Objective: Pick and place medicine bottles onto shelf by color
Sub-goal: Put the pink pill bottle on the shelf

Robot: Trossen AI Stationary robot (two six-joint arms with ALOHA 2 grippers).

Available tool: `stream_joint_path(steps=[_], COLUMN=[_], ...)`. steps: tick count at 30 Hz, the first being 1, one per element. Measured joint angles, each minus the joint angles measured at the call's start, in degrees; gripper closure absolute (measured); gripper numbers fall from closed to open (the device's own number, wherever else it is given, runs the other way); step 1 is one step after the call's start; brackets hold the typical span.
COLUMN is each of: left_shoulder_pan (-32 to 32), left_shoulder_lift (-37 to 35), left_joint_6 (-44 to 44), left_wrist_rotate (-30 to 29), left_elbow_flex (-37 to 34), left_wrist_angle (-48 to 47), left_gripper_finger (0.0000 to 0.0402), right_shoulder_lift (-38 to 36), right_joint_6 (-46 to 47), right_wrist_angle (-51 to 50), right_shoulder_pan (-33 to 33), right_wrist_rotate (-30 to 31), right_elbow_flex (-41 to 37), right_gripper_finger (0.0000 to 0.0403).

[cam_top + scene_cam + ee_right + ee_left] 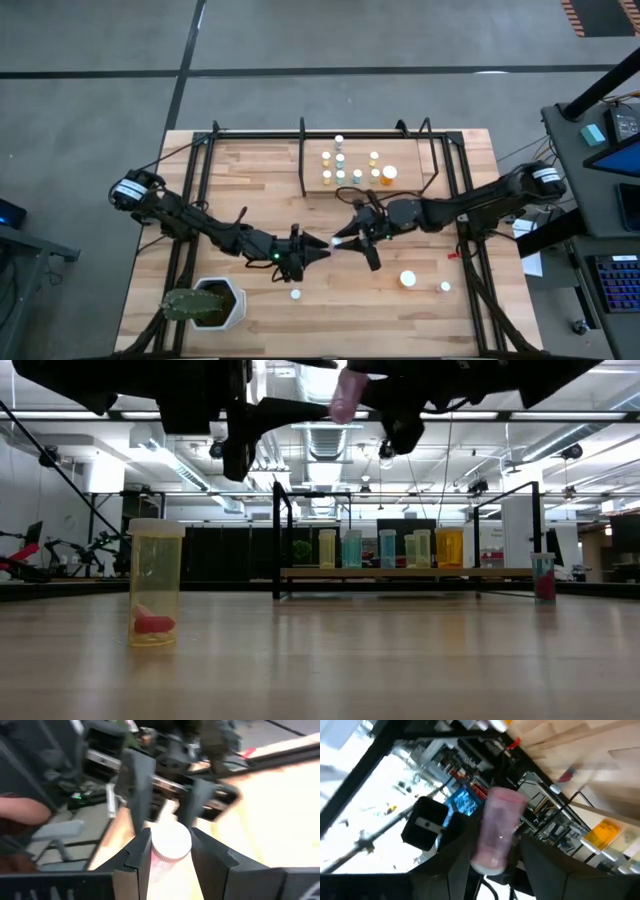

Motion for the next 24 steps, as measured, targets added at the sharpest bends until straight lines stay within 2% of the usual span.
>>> stream_joint_path(steps=[4, 6, 9, 12, 14, 18, 24], left_shoulder_pan=[0.0, 0.1, 0.4, 0.9, 1.4, 2.6, 4.7], left_shoulder_lift=[0.0, 0.0, 0.0, 0.0, 0.0, -0.2, -1.1], left_joint_6=[-1.6, -1.8, -4.4, -15.7, -24.0, -43.2, -66.7], left_wrist_rotate=[-1.3, -2.5, -3.3, -3.3, -3.3, -3.6, -4.3], left_elbow_flex=[-0.5, -0.7, -1.7, -3.3, -4.4, -5.1, -4.7], left_wrist_angle=[1.8, 2.7, 5.9, 14.4, 22.1, 34.3, 36.6], left_gripper_finger=[0.0244, 0.0244, 0.0244, 0.0244, 0.0244, 0.0244, 0.0244], right_shoulder_lift=[-6.2, -9.6, -13.7, -15.4, -15.5, -13.2, -7.8], right_joint_6=[-1.1, -1.4, -0.7, 7.0, 11.4, 11.8, 3.1], right_wrist_angle=[-11.8, -19.1, -32.5, -46.7, -54.0, -61.1, -71.7], right_shoulder_pan=[-0.7, -0.8, -0.8, -1.1, -1.8, -4.6, -13.0], right_wrist_rotate=[6.0, 11.3, 24.2, 40.4, 46.5, 46.1, 40.4], right_elbow_flex=[0.9, 2.2, 4.8, 7.5, 9.5, 15.3, 28.4], right_gripper_finger=[0.029, 0.029, 0.029, 0.029, 0.029, 0.029, 0.0291])
